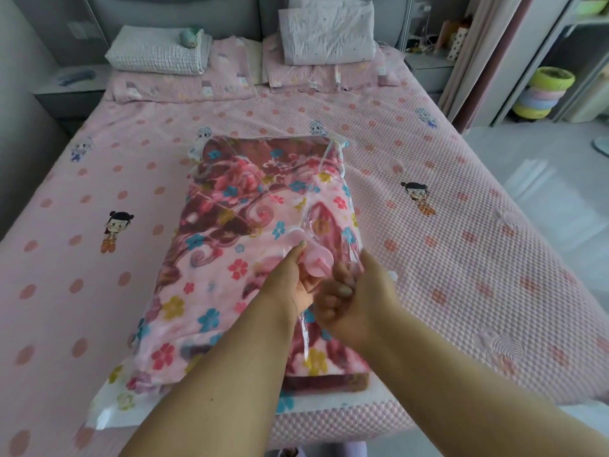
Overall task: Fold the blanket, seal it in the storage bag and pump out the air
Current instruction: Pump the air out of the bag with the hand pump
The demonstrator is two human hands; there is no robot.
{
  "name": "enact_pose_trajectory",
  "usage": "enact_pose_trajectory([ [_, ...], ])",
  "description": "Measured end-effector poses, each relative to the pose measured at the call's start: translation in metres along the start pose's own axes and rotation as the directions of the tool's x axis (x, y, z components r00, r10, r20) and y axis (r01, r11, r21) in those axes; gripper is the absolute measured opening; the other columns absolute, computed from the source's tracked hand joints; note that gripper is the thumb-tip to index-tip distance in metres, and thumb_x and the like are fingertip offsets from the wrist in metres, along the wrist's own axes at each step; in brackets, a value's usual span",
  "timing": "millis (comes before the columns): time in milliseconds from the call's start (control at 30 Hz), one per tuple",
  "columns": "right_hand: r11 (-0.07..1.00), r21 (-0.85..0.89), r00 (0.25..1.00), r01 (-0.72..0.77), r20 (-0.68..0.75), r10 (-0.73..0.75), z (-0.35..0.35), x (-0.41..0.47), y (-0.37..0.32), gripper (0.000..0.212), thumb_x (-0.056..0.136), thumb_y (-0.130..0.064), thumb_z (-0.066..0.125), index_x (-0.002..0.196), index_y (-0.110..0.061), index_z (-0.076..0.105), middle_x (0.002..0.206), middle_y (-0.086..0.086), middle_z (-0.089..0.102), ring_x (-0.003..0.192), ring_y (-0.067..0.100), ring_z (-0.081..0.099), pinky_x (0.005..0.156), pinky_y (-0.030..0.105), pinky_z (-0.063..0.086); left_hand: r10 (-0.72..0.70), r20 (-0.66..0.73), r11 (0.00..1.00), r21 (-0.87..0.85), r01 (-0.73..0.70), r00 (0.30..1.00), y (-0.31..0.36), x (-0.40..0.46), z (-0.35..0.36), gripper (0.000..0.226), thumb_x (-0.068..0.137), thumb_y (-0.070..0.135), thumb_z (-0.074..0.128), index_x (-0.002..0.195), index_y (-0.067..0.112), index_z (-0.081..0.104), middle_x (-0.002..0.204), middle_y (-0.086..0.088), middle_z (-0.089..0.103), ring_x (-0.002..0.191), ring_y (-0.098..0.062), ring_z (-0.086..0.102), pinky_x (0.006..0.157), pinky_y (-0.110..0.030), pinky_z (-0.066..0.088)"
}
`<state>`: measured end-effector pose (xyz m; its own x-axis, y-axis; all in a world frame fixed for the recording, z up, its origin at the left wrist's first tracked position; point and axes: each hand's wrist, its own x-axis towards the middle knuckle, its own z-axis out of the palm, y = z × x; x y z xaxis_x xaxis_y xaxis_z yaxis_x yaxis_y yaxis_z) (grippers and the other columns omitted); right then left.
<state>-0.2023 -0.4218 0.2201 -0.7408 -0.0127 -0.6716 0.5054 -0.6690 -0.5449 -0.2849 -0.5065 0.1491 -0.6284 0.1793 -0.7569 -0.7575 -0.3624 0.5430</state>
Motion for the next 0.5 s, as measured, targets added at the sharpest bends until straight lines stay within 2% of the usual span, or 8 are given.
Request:
enact_pose_trajectory([
  [33,0.999,0.002,0.997,-0.054,-0.048,0.054,0.002,-0.013,0.002,0.063,0.093,-0.061,0.027,0.047,-0.017,0.025,0.046,-0.002,0.017,0.048,0.013,0.015,0.05,0.022,0.012,0.018,-0.016,1.0,-0.007,-0.019,1.0,0.0,0.001,-0.001,0.031,0.091,0.037,0.061,0.094,0.007,0.066,0.053,-0.005,0.066,0.093,-0.018,0.069,0.095,-0.034,0.051],
  [100,0.999,-0.035,0.994,-0.015,-0.108,0.011,-0.006,-0.012,0.006,0.064,0.093,-0.061,0.027,0.047,-0.017,0.024,0.046,-0.002,0.016,0.049,0.013,0.015,0.051,0.024,0.011,0.035,-0.038,0.999,-0.004,-0.035,0.999,-0.002,0.003,-0.001,0.03,0.09,0.035,0.062,0.102,0.008,0.063,0.057,-0.006,0.069,0.091,-0.022,0.067,0.105,-0.041,0.042],
  [167,1.0,0.014,0.991,0.001,-0.132,0.001,0.004,0.008,-0.001,0.065,0.094,-0.061,0.026,0.046,-0.017,0.026,0.046,-0.003,0.017,0.047,0.013,0.016,0.052,0.025,0.012,0.009,-0.028,1.0,0.025,-0.008,1.0,0.0,0.003,0.002,0.033,0.093,0.041,0.057,0.093,0.009,0.064,0.053,-0.005,0.065,0.057,-0.014,0.064,0.071,-0.026,0.056],
  [233,0.999,-0.033,0.988,0.013,-0.155,-0.018,0.017,0.031,-0.006,0.065,0.094,-0.061,0.025,0.045,-0.018,0.028,0.045,-0.004,0.019,0.047,0.012,0.016,0.053,0.025,0.012,-0.048,0.033,0.999,-0.018,0.049,0.998,0.002,-0.002,0.005,0.048,0.096,0.044,0.049,0.07,0.009,0.065,0.042,-0.001,0.056,0.033,-0.008,0.051,0.037,-0.013,0.042],
  [300,0.982,-0.168,0.985,0.09,-0.129,-0.113,0.006,0.038,-0.013,0.066,0.094,-0.062,0.025,0.044,-0.018,0.03,0.044,-0.004,0.02,0.049,0.012,0.015,0.054,0.024,0.011,-0.042,0.015,0.999,-0.034,0.042,0.999,0.002,0.001,0.005,0.056,0.096,0.043,0.049,0.057,0.008,0.068,0.043,0.001,0.056,0.031,-0.007,0.048,0.035,-0.012,0.037],
  [367,0.99,-0.098,0.994,0.103,-0.031,-0.107,-0.001,0.019,-0.004,0.065,0.094,-0.061,0.025,0.045,-0.018,0.03,0.045,-0.003,0.02,0.048,0.012,0.016,0.052,0.023,0.013,0.003,-0.023,1.0,-0.01,-0.003,1.0,0.0,0.001,0.005,0.039,0.093,0.041,0.057,0.077,0.008,0.07,0.058,-0.003,0.063,0.046,-0.012,0.056,0.056,-0.022,0.049],
  [433,0.999,0.003,0.997,-0.036,-0.062,0.036,0.001,-0.004,0.0,0.065,0.094,-0.06,0.024,0.045,-0.017,0.028,0.045,-0.003,0.018,0.047,0.013,0.017,0.051,0.023,0.012,0.038,-0.045,0.999,-0.023,-0.039,0.998,-0.001,0.001,0.003,0.027,0.09,0.036,0.063,0.093,0.009,0.065,0.064,-0.007,0.069,0.067,-0.019,0.062,0.093,-0.037,0.049],
  [500,1.0,-0.016,0.994,-0.017,-0.106,0.015,-0.004,-0.006,0.004,0.066,0.094,-0.06,0.023,0.045,-0.017,0.027,0.045,-0.003,0.017,0.047,0.013,0.017,0.051,0.024,0.012,0.049,-0.059,0.999,-0.004,-0.049,0.997,-0.001,0.005,-0.001,0.029,0.09,0.036,0.062,0.095,0.007,0.062,0.059,-0.007,0.067,0.065,-0.018,0.063,0.097,-0.04,0.049],
])
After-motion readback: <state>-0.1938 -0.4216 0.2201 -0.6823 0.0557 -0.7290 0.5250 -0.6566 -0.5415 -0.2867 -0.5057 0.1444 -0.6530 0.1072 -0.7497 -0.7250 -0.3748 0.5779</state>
